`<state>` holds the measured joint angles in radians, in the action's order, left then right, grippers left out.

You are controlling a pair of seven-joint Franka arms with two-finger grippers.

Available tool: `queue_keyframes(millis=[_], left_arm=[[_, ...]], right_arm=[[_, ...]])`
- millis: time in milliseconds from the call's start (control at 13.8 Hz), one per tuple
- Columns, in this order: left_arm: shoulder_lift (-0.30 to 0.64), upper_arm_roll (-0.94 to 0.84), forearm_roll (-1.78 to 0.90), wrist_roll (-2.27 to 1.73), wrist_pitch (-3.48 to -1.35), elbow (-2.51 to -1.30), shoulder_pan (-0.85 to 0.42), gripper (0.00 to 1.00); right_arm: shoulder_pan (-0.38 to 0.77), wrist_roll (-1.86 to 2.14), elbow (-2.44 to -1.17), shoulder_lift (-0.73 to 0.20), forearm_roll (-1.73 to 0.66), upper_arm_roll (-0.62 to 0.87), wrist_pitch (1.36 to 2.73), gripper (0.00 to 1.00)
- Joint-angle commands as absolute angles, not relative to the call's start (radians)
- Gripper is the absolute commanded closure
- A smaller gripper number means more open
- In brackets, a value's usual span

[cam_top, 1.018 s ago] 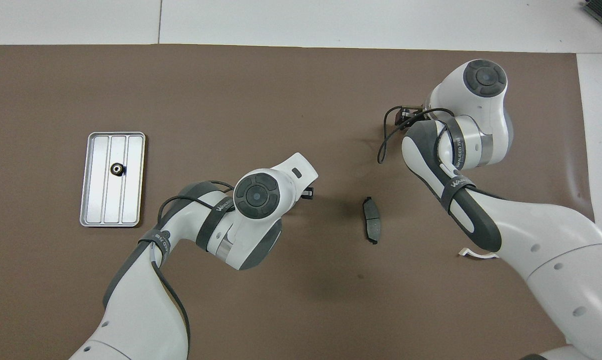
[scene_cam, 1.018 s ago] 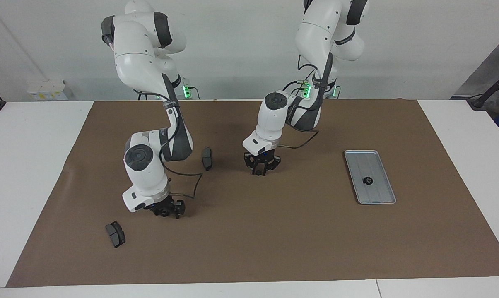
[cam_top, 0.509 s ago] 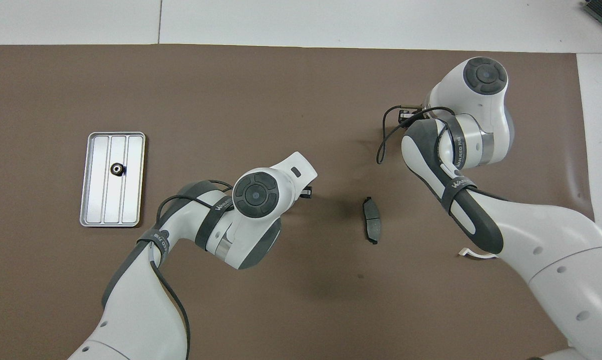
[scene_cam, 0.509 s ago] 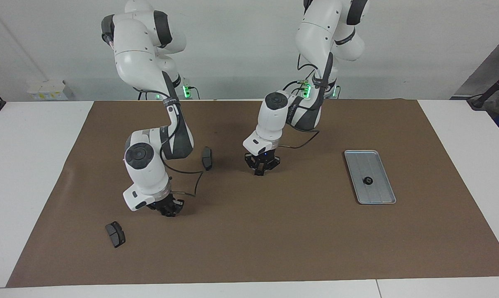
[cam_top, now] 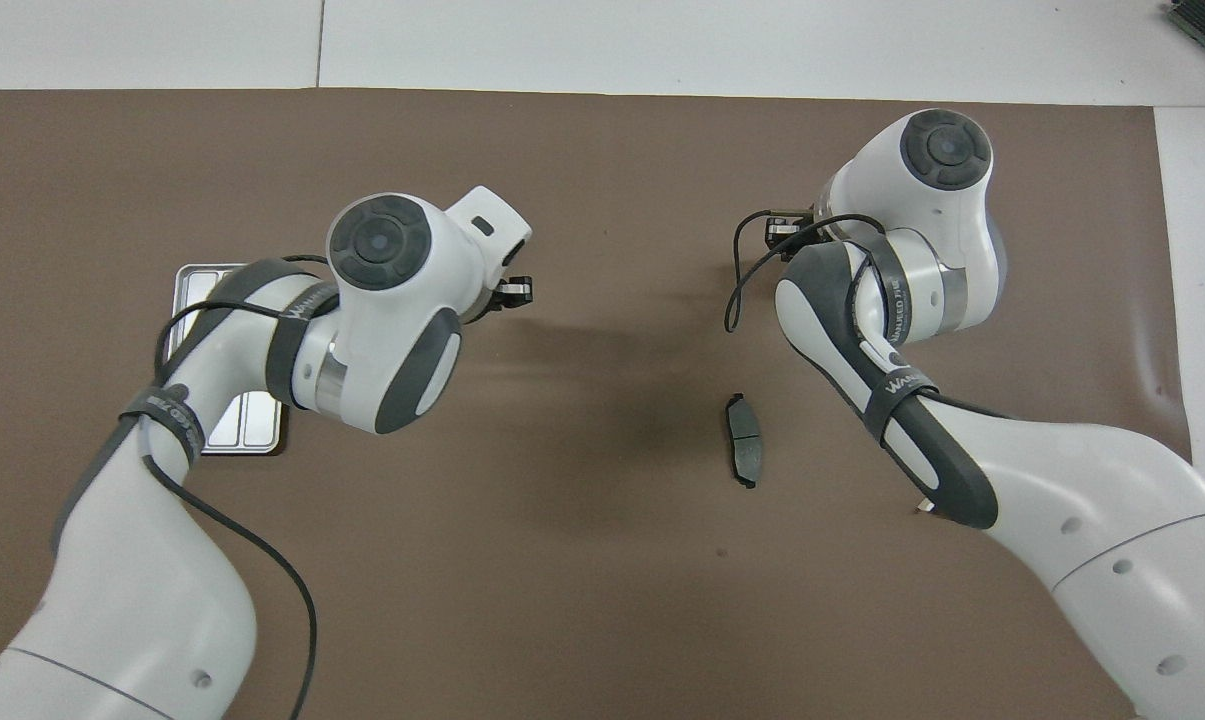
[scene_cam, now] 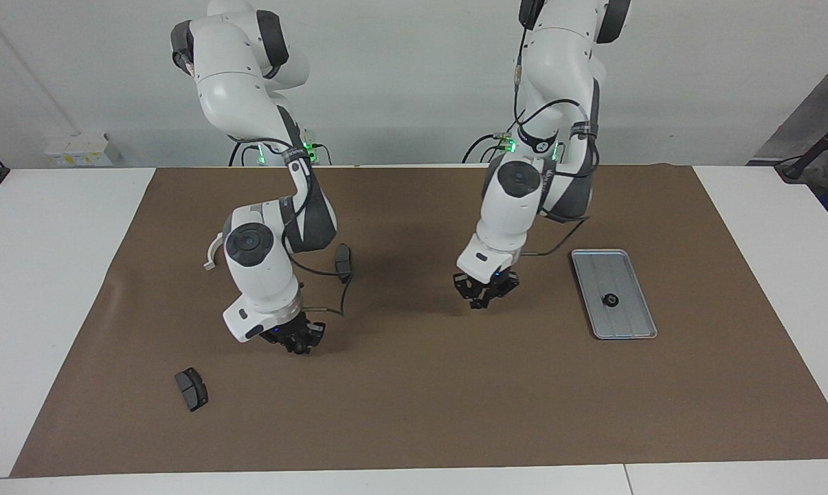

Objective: Pick bearing gear from pile to tray

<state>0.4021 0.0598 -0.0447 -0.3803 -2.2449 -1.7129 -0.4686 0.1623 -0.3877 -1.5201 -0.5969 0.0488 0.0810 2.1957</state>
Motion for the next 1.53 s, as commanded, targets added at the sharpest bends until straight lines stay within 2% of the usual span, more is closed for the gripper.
queue_keyframes(millis=[0, 364, 582, 727, 800, 945, 1018, 1091, 1164, 1236, 1309, 1382, 1455], left_arm=[[0.384, 0.048, -0.057, -0.217, -2.160, -1.700, -0.326, 1.00], [0.330, 0.049, -0.057, 0.274, -2.132, -1.808, -0.066, 1.00], [0.298, 0.051, -0.057, 0.458, -2.166, -1.899, 0.023, 1.00], [0.273, 0.051, -0.057, 0.497, -2.200, -1.969, 0.038, 0.91], [0.262, 0.051, -0.057, 0.499, -2.218, -2.002, 0.038, 0.75], [0.258, 0.051, -0.057, 0.497, -2.241, -2.016, 0.034, 0.11], [0.262, 0.051, -0.057, 0.494, -2.250, -2.004, 0.025, 0.00], [0.264, 0.046, -0.057, 0.480, -2.270, -1.988, 0.020, 0.00], [0.268, 0.043, -0.057, 0.457, -2.278, -1.965, 0.003, 0.00], [0.273, 0.044, -0.057, 0.402, -2.278, -1.945, -0.020, 0.00], [0.278, 0.043, -0.057, 0.315, -2.278, -1.922, -0.047, 0.00], [0.279, 0.043, -0.057, 0.217, -2.278, -1.907, -0.090, 0.00], [0.279, 0.044, -0.057, 0.116, -2.279, -1.904, -0.139, 0.00]], right_arm=[[0.236, -0.492, -1.523, -0.578, 0.046, 0.095, 2.169, 1.00], [0.383, -0.647, -1.535, -0.563, 0.049, 0.095, 2.164, 1.00], [0.454, -0.702, -1.545, -0.571, 0.052, 0.095, 2.183, 0.98], [0.494, -0.736, -1.546, -0.577, 0.055, 0.095, 2.186, 0.96], [0.505, -0.748, -1.549, -0.578, 0.060, 0.095, 2.186, 0.94], [0.526, -0.761, -1.572, -0.578, 0.061, 0.095, 2.203, 0.89], [0.538, -0.762, -1.586, -0.578, 0.061, 0.095, 2.215, 0.85], [0.551, -0.770, -1.597, -0.575, 0.061, 0.095, 2.218, 0.79], [0.551, -0.770, -1.606, -0.572, 0.063, 0.095, 2.221, 0.65], [0.551, -0.770, -1.606, -0.572, 0.063, 0.095, 2.224, 0.43], [0.551, -0.770, -1.602, -0.574, 0.066, 0.095, 2.223, 0.12], [0.548, -0.770, -1.594, -0.574, 0.071, 0.094, 2.224, 0.00], [0.540, -0.770, -1.589, -0.574, 0.075, 0.094, 2.226, 0.00]])
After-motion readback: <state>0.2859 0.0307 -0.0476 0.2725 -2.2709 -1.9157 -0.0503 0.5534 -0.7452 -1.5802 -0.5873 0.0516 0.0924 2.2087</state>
